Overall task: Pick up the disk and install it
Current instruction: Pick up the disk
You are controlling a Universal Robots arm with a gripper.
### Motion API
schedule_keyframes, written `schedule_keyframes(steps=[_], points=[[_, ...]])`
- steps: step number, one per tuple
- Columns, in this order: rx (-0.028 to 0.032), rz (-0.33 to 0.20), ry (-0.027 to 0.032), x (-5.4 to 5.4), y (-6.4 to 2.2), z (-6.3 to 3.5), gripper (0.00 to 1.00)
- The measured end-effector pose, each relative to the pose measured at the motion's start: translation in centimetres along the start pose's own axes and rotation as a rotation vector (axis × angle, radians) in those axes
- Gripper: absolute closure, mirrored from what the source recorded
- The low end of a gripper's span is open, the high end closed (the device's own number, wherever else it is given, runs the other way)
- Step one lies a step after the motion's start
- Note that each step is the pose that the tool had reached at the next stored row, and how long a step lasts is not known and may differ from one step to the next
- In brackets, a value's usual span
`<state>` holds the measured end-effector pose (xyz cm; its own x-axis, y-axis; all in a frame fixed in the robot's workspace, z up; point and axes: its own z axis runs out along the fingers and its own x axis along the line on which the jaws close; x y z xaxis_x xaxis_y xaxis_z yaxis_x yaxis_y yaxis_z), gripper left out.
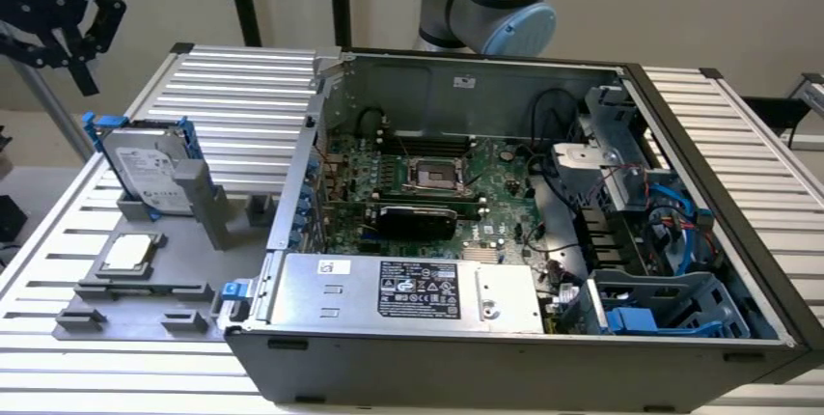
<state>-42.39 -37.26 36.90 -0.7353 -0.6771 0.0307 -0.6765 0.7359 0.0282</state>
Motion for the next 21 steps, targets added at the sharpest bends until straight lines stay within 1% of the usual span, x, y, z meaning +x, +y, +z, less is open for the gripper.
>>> schedule_keyframes(steps=[21], points=[[0.0168, -0.382, 0.0055, -0.01, -0.01, 0.26, 0.89]])
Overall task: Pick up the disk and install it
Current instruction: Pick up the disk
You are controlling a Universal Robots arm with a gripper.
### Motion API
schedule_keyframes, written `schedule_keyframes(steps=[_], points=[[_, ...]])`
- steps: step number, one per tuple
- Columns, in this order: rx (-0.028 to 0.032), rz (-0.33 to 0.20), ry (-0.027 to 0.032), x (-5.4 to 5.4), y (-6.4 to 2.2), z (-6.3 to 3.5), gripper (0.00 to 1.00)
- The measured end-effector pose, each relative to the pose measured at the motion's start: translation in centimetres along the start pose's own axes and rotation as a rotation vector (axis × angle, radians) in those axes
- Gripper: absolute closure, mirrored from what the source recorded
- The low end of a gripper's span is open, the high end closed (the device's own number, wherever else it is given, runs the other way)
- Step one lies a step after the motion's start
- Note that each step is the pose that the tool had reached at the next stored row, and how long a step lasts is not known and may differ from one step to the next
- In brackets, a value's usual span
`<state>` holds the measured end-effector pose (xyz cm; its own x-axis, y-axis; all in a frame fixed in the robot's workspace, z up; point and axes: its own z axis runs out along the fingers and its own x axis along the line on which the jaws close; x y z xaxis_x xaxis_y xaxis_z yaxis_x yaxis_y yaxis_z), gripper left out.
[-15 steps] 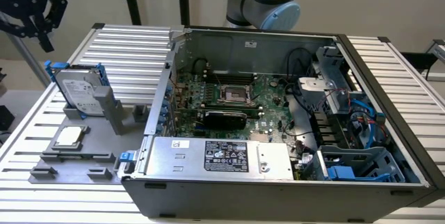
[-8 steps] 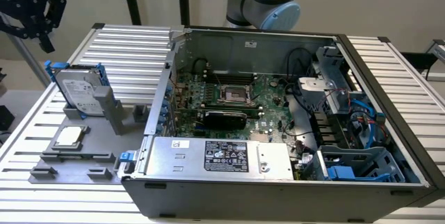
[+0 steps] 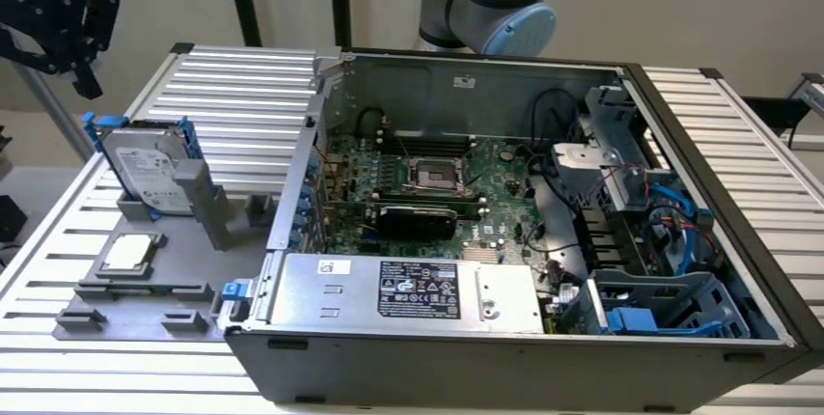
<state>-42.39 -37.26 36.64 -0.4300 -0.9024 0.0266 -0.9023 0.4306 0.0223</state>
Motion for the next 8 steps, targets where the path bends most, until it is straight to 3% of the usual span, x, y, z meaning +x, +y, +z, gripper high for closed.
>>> schedule_keyframes(steps=[8], points=[[0.0081, -0.146, 0.0012, 0.0, 0.0, 0.04, 0.89]])
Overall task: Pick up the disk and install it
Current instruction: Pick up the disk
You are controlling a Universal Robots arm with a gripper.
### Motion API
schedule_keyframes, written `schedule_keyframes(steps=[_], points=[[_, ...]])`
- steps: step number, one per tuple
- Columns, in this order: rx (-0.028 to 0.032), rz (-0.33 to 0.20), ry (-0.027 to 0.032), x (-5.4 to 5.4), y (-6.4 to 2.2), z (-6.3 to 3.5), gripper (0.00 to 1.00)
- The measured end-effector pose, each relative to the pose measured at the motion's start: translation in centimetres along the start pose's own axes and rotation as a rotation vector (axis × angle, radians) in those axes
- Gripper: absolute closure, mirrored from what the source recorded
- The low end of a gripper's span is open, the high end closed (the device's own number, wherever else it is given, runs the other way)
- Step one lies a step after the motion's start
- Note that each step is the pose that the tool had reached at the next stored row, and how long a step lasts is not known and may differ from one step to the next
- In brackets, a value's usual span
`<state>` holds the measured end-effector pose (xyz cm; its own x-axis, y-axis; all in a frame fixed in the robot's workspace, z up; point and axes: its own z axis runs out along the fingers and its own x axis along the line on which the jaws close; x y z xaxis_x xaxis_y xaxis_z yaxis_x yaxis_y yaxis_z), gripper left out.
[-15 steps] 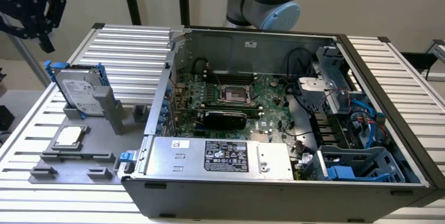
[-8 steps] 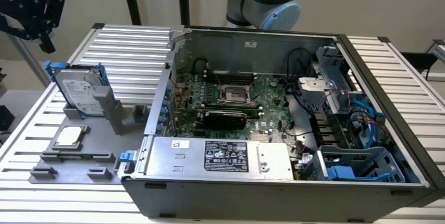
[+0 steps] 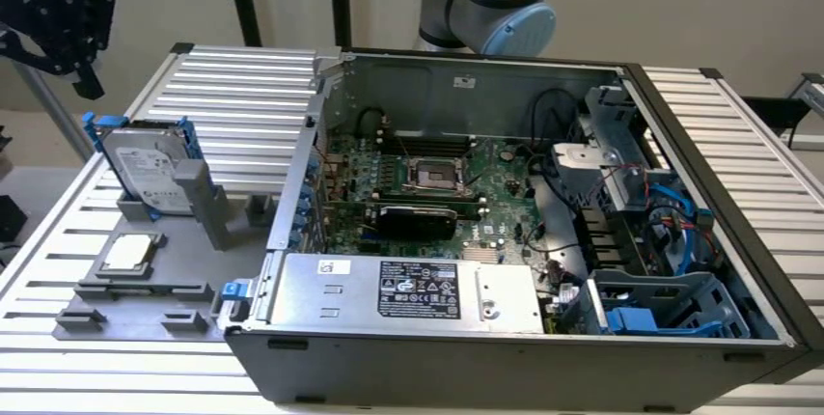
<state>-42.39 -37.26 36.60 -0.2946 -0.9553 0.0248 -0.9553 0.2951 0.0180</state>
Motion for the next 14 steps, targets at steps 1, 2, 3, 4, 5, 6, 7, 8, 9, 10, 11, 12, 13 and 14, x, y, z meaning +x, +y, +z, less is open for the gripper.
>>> schedule_keyframes(steps=[1, 2, 3, 4, 5, 6, 7, 8, 9, 10, 11, 12, 13, 14], points=[[0.0007, -0.017, 0.0001, 0.0, 0.0, 0.0, 0.89], [0.0013, -0.032, 0.0001, 0.0, 0.0, 0.0, 0.89], [0.0019, -0.046, -0.0001, 0.0, 0.0, 0.0, 0.89], [0.0025, -0.061, -0.0004, 0.0, 0.0, 0.0, 0.89], [0.0029, -0.075, -0.0007, 0.0, 0.0, 0.0, 0.89], [0.0034, -0.089, -0.0011, 0.0, 0.0, 0.0, 0.89], [0.0039, -0.103, -0.0015, 0.0, -0.01, 0.0, 0.89], [0.0044, -0.116, -0.0018, 0.0, -0.01, 0.0, 0.89], [0.0048, -0.131, -0.0022, 0.0, -0.01, 0.0, 0.89], [0.0054, -0.144, -0.0026, 0.0, -0.01, 0.0, 0.89], [0.0058, -0.158, -0.0029, -0.01, -0.01, 0.0, 0.89], [0.006, -0.171, -0.0034, -0.01, -0.01, 0.0, 0.89], [0.0062, -0.184, -0.0039, -0.01, -0.02, 0.01, 0.89], [0.0063, -0.195, -0.0047, -0.01, -0.04, 0.01, 0.89]])
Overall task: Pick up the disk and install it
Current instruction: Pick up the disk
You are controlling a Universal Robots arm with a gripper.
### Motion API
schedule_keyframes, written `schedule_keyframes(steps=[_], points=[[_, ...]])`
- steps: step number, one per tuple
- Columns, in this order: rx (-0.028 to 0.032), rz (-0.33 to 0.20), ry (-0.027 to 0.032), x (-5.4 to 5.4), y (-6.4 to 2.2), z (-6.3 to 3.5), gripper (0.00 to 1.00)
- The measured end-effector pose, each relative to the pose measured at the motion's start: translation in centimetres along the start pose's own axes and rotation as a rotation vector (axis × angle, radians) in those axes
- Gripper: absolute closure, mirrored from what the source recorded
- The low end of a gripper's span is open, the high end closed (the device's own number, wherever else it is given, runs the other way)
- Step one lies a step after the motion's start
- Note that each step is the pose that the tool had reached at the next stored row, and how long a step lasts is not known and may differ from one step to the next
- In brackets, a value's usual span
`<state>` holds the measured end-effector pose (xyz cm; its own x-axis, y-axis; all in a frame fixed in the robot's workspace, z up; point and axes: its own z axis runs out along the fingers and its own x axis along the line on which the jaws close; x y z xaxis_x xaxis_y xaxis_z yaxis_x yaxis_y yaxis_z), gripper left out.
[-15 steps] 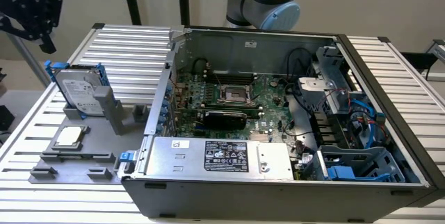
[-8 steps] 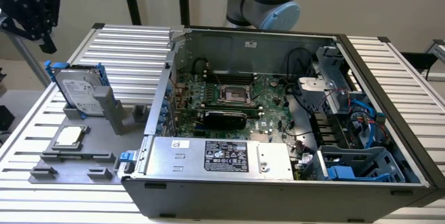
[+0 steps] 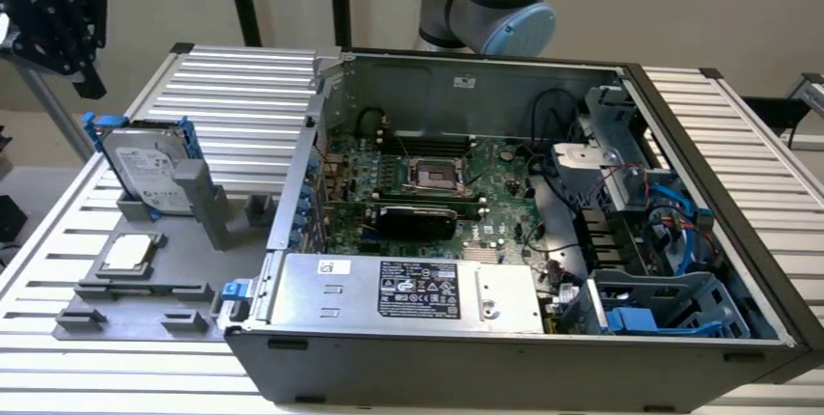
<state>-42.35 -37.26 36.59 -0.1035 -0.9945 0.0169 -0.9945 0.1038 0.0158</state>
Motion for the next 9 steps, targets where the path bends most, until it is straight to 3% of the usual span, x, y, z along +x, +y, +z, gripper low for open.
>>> schedule_keyframes(steps=[4, 7, 9], points=[[-0.0003, -0.034, -0.0053, -0.04, -0.35, -0.02, 0.89], [-0.0014, -0.038, -0.0204, -0.1, -0.95, -0.03, 0.89], [-0.0016, -0.038, -0.0216, -0.1, -0.95, -0.02, 0.89]])
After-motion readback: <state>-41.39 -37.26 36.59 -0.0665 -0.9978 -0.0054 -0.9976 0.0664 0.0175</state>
